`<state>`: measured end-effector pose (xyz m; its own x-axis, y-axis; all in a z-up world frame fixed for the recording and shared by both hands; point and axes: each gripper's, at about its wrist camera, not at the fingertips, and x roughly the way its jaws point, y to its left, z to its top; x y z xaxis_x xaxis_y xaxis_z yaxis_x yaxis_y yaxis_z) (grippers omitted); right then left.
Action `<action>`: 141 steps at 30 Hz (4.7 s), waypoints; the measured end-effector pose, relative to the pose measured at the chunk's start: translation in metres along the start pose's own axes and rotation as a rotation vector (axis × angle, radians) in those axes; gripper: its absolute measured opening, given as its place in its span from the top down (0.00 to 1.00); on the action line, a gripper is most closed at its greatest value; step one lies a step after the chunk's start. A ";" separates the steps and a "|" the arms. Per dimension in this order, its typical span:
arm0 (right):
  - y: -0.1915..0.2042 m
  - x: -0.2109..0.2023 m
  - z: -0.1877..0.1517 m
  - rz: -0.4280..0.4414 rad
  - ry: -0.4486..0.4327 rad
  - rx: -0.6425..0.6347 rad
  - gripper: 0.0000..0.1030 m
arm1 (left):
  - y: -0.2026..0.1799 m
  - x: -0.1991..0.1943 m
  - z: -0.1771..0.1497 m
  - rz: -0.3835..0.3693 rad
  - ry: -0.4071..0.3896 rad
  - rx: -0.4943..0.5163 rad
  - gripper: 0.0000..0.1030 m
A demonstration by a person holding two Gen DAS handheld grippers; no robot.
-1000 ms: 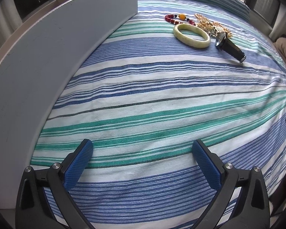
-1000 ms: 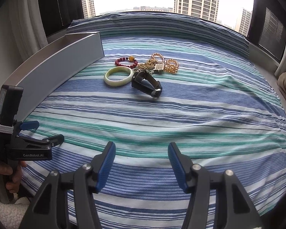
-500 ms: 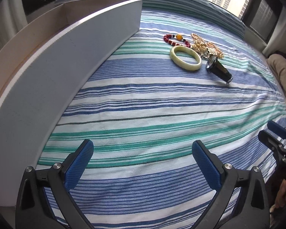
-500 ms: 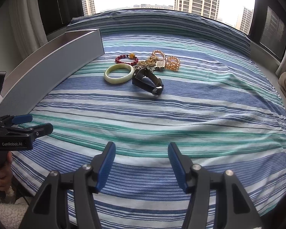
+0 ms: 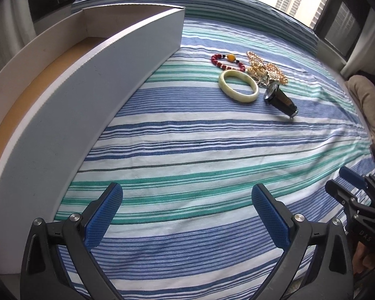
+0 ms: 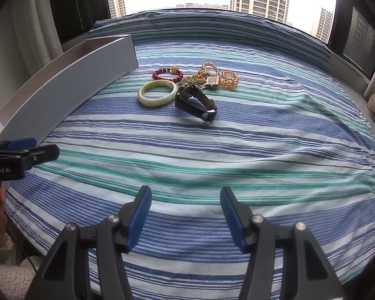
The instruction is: Organize jewelry
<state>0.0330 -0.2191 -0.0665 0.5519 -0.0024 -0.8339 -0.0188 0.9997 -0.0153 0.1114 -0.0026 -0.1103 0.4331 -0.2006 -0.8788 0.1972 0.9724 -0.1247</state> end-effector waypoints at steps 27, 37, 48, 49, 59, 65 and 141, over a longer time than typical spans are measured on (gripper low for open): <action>-0.061 -0.007 -0.011 -0.042 -0.013 0.143 0.43 | -0.085 0.135 0.147 0.043 0.052 0.160 0.35; -0.081 -0.002 -0.013 -0.051 -0.008 0.197 0.43 | -0.086 0.129 0.138 0.038 -0.003 0.160 0.92; -0.079 0.006 -0.012 -0.038 0.012 0.211 0.43 | -0.049 0.087 0.111 -0.047 -0.032 0.056 0.92; -0.078 0.007 -0.009 -0.036 0.012 0.207 0.43 | -0.044 0.085 0.108 -0.050 -0.028 0.045 0.92; -0.078 0.009 0.030 0.003 -0.035 0.194 0.44 | -0.003 0.050 0.068 -0.087 -0.016 -0.050 0.92; -0.077 0.043 0.080 0.092 -0.052 0.171 0.44 | 0.007 0.043 0.052 -0.066 -0.012 -0.067 0.92; 0.175 0.045 0.223 0.261 -0.159 -0.267 0.28 | 0.198 -0.079 0.087 0.196 -0.213 -0.412 0.11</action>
<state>0.2404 -0.0392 0.0162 0.6220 0.2756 -0.7329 -0.3796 0.9248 0.0257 0.1924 0.1952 -0.0258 0.6053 0.0124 -0.7959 -0.2505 0.9520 -0.1757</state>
